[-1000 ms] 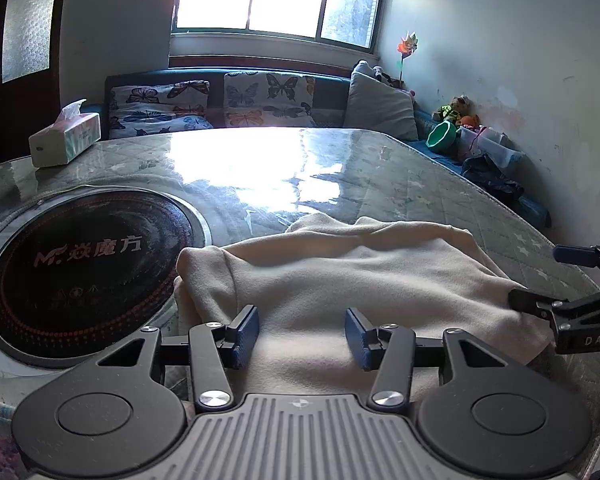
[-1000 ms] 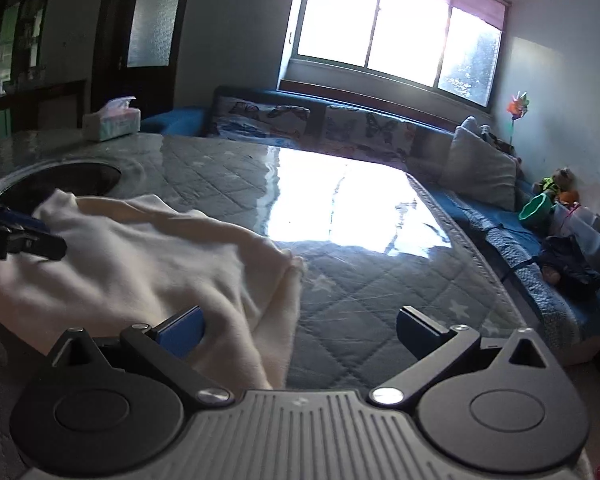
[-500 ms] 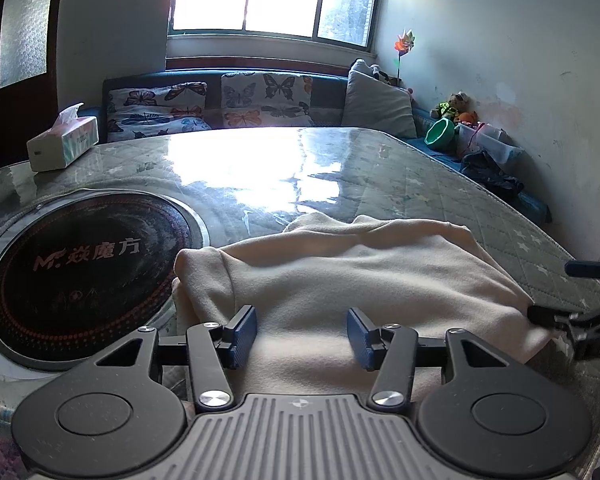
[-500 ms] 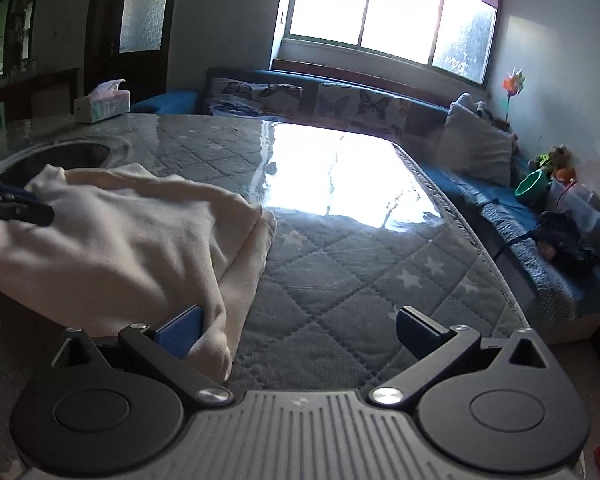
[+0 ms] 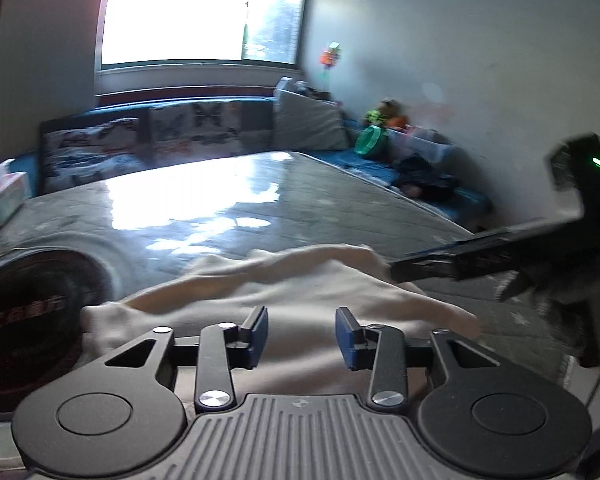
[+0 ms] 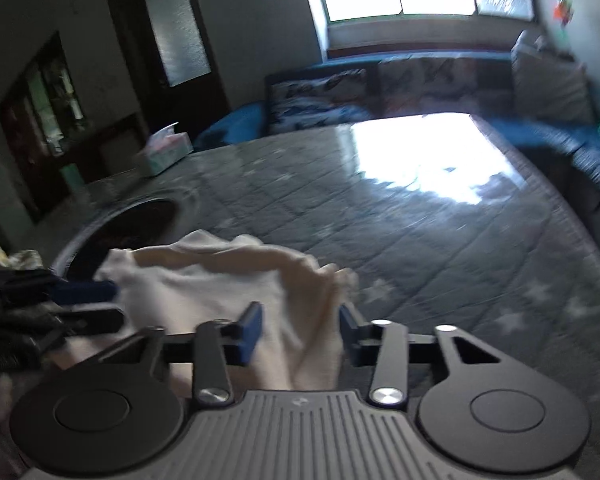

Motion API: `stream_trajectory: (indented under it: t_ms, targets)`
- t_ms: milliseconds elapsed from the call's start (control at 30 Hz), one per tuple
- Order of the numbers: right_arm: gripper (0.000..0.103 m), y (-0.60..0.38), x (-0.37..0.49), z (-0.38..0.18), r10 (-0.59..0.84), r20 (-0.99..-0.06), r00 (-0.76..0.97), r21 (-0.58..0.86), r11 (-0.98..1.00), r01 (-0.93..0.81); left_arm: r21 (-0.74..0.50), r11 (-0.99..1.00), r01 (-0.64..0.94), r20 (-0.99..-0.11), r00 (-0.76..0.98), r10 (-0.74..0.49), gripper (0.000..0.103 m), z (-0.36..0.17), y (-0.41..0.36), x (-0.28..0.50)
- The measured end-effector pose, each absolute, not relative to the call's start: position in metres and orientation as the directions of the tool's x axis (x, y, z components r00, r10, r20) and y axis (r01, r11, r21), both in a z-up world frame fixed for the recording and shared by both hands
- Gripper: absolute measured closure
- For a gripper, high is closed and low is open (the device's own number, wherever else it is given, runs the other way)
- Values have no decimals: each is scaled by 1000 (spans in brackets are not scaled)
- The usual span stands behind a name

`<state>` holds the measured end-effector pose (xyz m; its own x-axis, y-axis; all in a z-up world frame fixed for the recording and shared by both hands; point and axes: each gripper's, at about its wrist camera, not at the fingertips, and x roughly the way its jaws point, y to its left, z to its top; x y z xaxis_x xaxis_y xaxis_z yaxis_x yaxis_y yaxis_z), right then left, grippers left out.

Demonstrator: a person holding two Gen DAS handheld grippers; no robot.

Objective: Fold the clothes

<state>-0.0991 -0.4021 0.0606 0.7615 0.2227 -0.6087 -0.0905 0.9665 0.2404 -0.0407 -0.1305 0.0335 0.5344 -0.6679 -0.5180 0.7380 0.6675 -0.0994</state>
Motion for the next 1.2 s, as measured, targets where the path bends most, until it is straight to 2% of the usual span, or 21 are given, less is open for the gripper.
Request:
stream_trajectory:
  t_ms: [67, 133, 367, 400, 433, 467, 700, 867, 1100, 1200]
  targets:
    - [78, -404, -94, 55, 248, -615, 748, 269, 958, -96, -105, 643, 758, -523, 508, -684, 70, 30, -138, -43]
    - [80, -407, -89, 49, 256, -621, 740, 288, 953, -88, -104, 624, 774, -525, 490, -696, 72, 27, -143, -45]
    - [83, -416, -84, 42, 248, -625, 740, 332, 943, -36, -109, 588, 801, -534, 452, -715, 72, 18, -152, -47]
    - [85, -415, -84, 41, 250, -623, 742, 329, 943, -42, -111, 588, 801, -538, 449, -713, 72, 16, -152, -46]
    - [94, -413, -84, 41, 249, -621, 744, 322, 946, -48, -112, 587, 802, -540, 447, -713, 72, 15, -153, -46]
    - [98, -412, -85, 42, 242, -617, 749, 314, 948, -47, -114, 586, 802, -542, 445, -713, 72, 14, -153, -46]
    - [99, -394, -92, 60, 148, -576, 804, 163, 985, -65, -114, 580, 807, -553, 433, -711, 72, 10, -154, -46]
    - [99, -385, -83, 43, 81, -612, 787, 68, 996, -50, -108, 580, 807, -556, 435, -709, 72, 9, -154, -47]
    - [93, -383, -88, 60, 62, -579, 813, 42, 998, -46, -123, 584, 803, -534, 442, -721, 72, 18, -148, -46]
    - [93, -383, -82, 69, 107, -563, 820, 77, 994, -77, -135, 603, 786, -524, 460, -717, 72, 22, -142, -39]
